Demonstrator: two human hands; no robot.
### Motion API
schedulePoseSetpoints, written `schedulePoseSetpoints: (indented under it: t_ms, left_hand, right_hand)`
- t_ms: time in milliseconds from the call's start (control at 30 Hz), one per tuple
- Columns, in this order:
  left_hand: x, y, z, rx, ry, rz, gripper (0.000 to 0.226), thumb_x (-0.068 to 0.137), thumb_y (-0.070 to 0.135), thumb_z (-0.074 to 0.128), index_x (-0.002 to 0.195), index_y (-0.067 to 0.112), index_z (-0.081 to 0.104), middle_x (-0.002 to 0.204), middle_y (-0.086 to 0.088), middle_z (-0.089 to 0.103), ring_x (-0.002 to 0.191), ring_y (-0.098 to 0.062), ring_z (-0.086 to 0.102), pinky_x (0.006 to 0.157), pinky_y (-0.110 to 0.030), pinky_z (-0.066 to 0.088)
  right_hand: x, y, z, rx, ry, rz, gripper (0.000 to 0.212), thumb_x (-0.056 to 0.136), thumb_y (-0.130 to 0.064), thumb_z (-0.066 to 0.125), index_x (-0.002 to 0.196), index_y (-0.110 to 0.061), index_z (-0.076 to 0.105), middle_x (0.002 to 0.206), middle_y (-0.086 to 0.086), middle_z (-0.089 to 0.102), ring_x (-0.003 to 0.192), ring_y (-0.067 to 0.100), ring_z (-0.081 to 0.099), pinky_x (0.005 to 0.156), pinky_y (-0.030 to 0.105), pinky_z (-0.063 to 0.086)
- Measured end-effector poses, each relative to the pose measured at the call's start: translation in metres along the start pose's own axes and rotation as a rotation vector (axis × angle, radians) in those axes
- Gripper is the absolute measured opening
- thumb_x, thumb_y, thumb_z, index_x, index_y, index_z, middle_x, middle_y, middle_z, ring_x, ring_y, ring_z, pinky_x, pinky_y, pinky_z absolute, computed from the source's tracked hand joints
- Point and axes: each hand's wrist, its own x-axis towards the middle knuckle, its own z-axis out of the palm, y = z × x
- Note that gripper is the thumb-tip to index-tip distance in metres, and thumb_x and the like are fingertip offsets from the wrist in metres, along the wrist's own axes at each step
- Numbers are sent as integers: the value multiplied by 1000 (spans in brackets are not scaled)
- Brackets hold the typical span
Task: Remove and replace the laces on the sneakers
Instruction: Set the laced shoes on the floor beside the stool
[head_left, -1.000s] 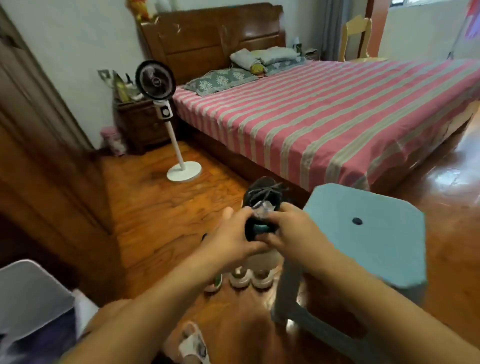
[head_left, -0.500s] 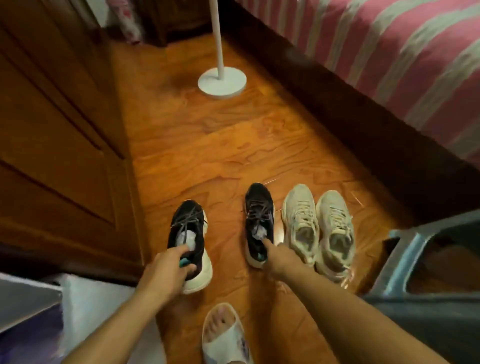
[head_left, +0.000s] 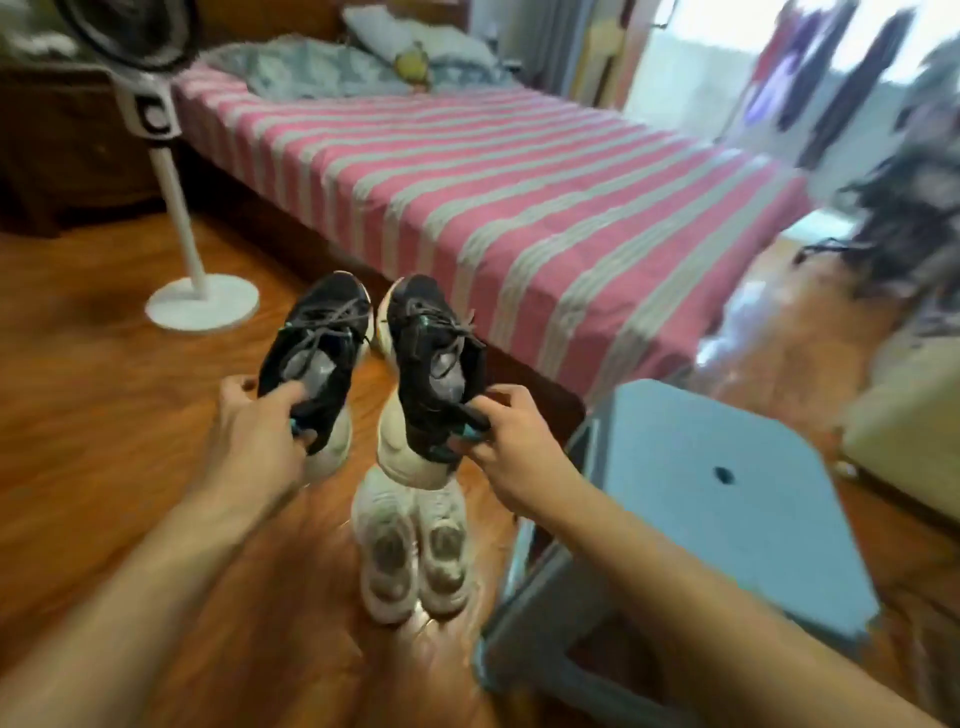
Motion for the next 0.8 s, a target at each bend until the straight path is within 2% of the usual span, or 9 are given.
schedulePoseSetpoints:
  t_ms: [67,133,300,400,467,533,600,667,800]
  left_hand:
    - [-3,101,-18,-33,-10,156,42,81,9,81,121,14,69,130,-27,52,108,-49,57,98,-50,51]
    - [-27,205,-26,-74,-27,343,42,79,13,83,118,19,69,118,-23,64,103,-45,63,87,-50,56]
    - [-137,429,-20,-248,-186,782,45,81,12,81,123,18,66,110,-19,73,93,-37,64,78,-42,49]
    - [-208,524,-5,-325,-254,996,42,83,13,78,122,20,65,108,-13,72,100,-37,65,81,-41,49]
    - [-247,577,1,-365,-296,1117,34,83,11,76,114,21,65,103,-6,68,99,-32,63,85,-42,50]
    - [-280,622,4,-347,-372,1183,29,88,9,72,109,25,60,99,0,61,96,-25,60,79,-38,48]
    - [-304,657,15,-303,-455,1223,27,90,7,68,108,24,58,100,0,61,95,-25,60,77,-37,51]
    - [-323,679,35,-242,-522,1269,29,90,5,65,110,24,58,103,-2,63,96,-25,61,79,-38,55]
    - [-341,698,87,-125,-600,1360,29,91,4,64,109,25,58,106,-1,64,96,-21,60,76,-31,50]
  right_hand:
    - [-45,-1,-107,10,172,12,23,87,-15,71,106,-26,68,132,8,48,117,30,52,107,37,43]
    - [-106,2,-202,-33,323,66,21,84,-14,71,99,-27,68,121,6,51,106,31,56,99,40,49]
    - [-283,33,-374,-281,696,330,23,84,-26,77,106,-25,72,114,4,53,101,24,55,88,30,48]
    - [-369,43,-442,-409,803,512,32,89,-34,74,119,-23,69,138,8,45,119,28,51,106,39,44]
    - [-415,46,-479,-460,879,596,37,92,-39,69,125,-22,66,149,3,34,127,29,48,110,42,40]
    - [-448,52,-508,-524,936,703,39,93,-49,65,123,-24,66,130,1,43,115,29,55,97,39,45]
    - [-466,62,-522,-601,885,842,41,93,-54,61,121,-24,66,113,1,49,107,28,58,82,35,43]
    - [-474,79,-517,-624,796,948,40,94,-53,61,121,-24,66,115,3,57,108,29,59,82,37,44]
    - [-472,117,-484,-617,709,1159,39,95,-54,58,120,-24,64,114,3,55,106,32,60,76,38,43]
